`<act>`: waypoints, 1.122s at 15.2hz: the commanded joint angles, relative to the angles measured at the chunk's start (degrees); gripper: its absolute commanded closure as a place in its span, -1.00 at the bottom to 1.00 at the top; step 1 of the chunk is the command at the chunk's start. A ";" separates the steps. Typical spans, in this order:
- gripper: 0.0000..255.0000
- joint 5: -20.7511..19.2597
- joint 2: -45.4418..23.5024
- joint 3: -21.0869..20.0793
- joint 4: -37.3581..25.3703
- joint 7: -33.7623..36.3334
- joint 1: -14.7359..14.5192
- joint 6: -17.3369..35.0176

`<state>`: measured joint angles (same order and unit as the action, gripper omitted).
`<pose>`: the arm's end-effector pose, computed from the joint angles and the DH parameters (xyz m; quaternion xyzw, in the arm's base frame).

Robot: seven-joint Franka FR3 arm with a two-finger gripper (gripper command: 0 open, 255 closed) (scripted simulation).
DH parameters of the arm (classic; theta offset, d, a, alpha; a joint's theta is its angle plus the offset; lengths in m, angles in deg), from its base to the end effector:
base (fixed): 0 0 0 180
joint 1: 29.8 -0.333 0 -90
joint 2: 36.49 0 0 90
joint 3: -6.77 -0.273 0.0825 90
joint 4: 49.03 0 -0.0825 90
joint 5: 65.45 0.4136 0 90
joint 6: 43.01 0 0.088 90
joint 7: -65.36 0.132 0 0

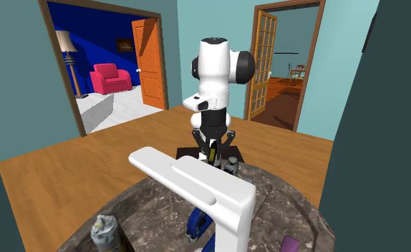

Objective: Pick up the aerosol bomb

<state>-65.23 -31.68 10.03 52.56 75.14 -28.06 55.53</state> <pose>0.5696 -0.0501 0.5157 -0.9915 0.1288 -0.0151 0.0049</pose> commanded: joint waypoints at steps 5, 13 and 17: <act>1.00 0.05 -0.08 -0.04 -0.04 0.02 -0.04 -0.04; 1.00 0.11 -1.24 -0.01 -7.60 0.02 -0.03 -6.46; 1.00 0.16 -2.18 0.01 -11.88 0.00 -0.02 -9.78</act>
<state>-65.08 -33.63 9.98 41.88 75.24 -28.13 46.70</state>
